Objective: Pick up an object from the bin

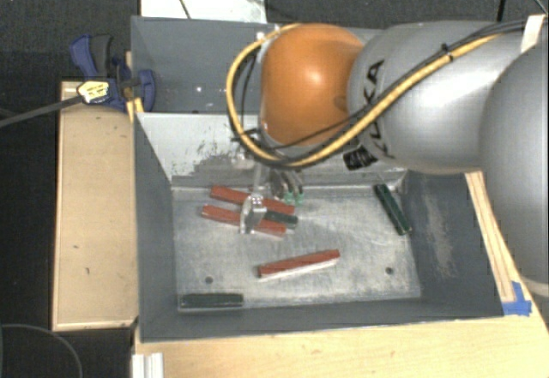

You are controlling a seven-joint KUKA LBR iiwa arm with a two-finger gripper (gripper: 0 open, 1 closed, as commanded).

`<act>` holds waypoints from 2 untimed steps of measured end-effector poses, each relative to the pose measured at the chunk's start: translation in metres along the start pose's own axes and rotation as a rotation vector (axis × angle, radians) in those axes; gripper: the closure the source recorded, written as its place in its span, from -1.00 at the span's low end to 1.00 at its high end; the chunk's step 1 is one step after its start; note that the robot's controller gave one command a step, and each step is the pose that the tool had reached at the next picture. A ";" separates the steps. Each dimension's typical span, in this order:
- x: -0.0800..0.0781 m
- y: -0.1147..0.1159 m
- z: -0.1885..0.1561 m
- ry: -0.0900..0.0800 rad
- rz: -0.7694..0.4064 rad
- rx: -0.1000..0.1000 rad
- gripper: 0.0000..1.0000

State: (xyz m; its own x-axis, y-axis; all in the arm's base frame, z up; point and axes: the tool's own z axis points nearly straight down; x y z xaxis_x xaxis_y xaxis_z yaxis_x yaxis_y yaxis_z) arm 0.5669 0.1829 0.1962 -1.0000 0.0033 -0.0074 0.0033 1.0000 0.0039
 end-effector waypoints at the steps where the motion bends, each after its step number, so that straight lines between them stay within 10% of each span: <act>1: 0.024 -0.014 0.068 0.002 -0.019 0.003 -1.00; 2: 0.009 -0.019 0.115 -0.024 -0.049 -0.008 1.00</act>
Offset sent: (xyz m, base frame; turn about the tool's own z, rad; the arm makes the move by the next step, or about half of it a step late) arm -0.0174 -0.0220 -0.1262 -0.0555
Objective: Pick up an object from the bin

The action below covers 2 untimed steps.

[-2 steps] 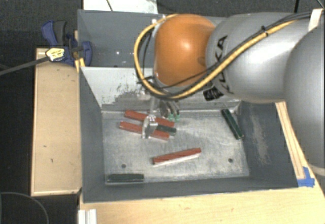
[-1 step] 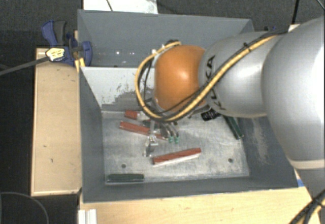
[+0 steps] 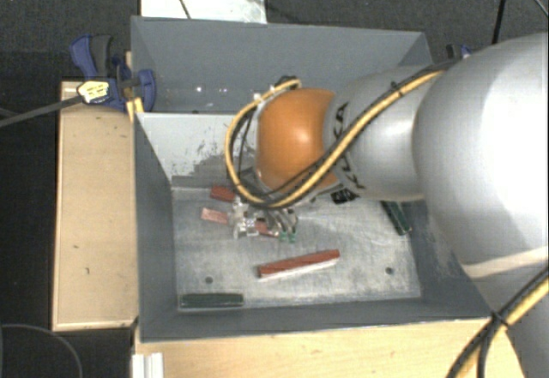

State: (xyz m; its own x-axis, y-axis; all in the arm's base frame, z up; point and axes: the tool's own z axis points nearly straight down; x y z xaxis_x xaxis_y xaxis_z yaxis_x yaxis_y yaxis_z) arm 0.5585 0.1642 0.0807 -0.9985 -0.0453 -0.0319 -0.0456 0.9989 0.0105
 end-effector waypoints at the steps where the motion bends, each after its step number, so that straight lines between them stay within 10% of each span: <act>1: 0.007 0.000 0.005 0.025 0.001 0.004 -1.00; 2: 0.007 0.000 0.005 0.024 0.003 0.004 -1.00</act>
Offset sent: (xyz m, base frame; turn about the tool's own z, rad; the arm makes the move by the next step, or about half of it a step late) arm 0.0000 0.0000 0.0000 0.0000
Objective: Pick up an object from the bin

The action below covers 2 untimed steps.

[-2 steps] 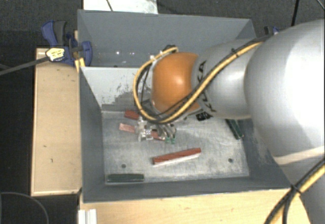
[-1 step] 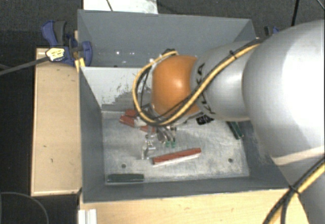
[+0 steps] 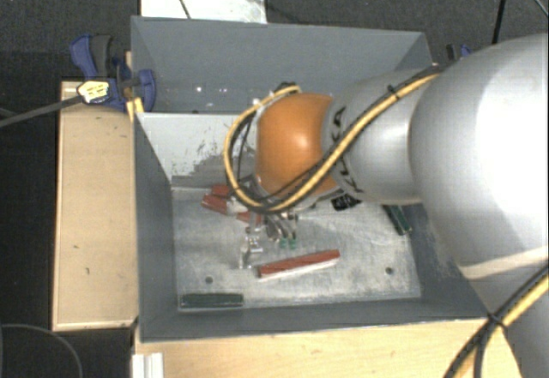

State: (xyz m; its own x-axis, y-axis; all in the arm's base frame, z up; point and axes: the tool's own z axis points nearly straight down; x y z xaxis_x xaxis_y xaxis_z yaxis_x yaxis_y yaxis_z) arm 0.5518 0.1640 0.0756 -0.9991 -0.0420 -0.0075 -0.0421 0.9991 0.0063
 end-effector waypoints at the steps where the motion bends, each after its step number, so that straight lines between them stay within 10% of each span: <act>1: -0.010 -0.025 -0.033 0.010 -0.086 0.004 -1.00; 2: -0.008 -0.042 -0.087 0.006 0.015 0.005 -1.00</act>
Offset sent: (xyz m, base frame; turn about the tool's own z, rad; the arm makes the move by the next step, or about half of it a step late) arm 0.0056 -0.0464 0.1079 0.0645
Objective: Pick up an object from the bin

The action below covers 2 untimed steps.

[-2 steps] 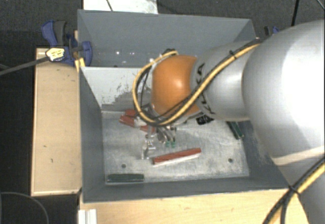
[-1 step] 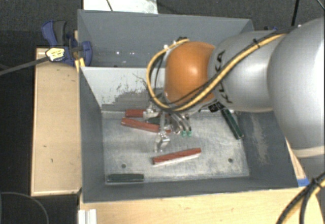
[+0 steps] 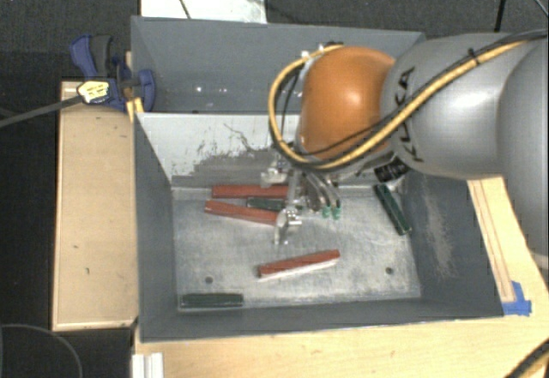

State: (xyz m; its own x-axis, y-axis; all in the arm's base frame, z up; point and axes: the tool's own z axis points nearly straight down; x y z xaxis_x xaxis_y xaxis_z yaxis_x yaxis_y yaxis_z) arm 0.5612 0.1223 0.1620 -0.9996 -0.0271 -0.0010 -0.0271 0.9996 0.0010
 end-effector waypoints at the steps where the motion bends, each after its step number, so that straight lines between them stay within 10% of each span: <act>1: -0.030 0.017 0.083 -0.020 -0.035 -0.003 1.00; 2: -0.022 0.020 0.088 0.009 -0.037 -0.003 -1.00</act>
Offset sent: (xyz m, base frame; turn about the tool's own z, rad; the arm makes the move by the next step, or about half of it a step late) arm 0.0000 0.0000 0.0000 0.0000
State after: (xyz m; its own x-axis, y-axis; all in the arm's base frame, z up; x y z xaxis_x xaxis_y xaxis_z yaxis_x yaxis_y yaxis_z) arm 0.5829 0.1426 0.0742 -0.9979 -0.0637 0.0083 -0.0637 0.9980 0.0041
